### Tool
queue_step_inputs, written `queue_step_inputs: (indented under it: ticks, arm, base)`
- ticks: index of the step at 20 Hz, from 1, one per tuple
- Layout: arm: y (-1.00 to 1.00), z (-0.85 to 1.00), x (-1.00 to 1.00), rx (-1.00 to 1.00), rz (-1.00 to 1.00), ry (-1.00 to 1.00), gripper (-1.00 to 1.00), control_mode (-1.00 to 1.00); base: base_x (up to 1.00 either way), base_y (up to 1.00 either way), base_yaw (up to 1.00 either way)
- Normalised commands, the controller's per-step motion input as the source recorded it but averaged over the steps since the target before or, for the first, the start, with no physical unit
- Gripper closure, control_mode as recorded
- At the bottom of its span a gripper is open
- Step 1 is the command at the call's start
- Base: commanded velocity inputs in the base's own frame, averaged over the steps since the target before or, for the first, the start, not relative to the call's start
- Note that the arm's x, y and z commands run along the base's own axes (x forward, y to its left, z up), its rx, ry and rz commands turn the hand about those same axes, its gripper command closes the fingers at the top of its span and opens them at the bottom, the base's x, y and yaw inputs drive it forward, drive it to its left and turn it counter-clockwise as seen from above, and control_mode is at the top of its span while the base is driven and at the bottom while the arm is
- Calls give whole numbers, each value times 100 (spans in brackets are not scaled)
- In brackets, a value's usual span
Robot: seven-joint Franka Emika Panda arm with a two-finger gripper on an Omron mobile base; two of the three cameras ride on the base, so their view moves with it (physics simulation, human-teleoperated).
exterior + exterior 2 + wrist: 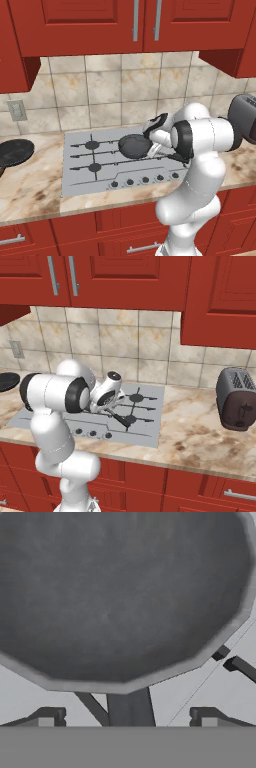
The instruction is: Place both pans onto different burners. Then place the onion and the chicken drumstick on different pans.
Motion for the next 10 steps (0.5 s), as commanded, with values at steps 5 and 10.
queue_step_inputs:
  ticks: [5, 10]
  arm:
    - [-3, 29, -12, 0, 0, -8, -100, -100]
    - [0, 28, -16, 0, 1, -9, -100, -100]
  base:
    - [0, 0, 0]
    - [0, 0, 0]
